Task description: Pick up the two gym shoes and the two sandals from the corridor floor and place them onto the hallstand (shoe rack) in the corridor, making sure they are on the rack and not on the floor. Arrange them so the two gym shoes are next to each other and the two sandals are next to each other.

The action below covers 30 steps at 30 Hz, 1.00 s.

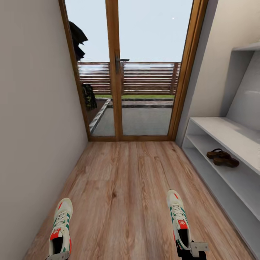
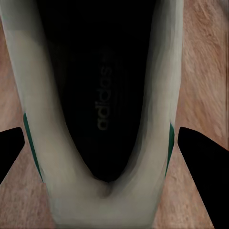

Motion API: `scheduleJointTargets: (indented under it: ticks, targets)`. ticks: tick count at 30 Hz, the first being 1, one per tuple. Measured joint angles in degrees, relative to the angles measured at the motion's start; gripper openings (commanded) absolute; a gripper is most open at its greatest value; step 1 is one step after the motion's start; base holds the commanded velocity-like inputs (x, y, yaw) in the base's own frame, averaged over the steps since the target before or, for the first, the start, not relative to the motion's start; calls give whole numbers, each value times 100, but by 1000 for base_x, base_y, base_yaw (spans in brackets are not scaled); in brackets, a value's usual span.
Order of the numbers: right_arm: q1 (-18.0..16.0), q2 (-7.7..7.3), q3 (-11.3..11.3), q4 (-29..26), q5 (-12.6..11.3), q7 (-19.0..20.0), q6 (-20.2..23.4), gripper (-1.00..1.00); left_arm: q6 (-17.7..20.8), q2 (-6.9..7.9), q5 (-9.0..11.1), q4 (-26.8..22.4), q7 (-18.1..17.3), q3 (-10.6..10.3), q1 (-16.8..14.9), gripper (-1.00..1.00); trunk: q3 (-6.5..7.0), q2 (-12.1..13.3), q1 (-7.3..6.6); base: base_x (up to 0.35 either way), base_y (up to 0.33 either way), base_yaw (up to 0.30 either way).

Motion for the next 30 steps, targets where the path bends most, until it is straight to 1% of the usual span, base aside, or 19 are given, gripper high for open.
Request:
scheduleJointTargets:
  ticks: [5,16,30]
  targets:
    - [0,4,1,0,-1,1,0,-100,2,-4,0,0,0,-4,0,-100,20,0,0,340,29,-227]
    - [0,1,1,1,-1,1,1,-100,5,-5,0,-1,0,-5,0,-100,65,0,0,340,94,-230]
    - [0,1,0,1,-5,1,1,-100,-2,-2,0,-1,-8,-5,0,-100,124,0,0,323,138,-231]
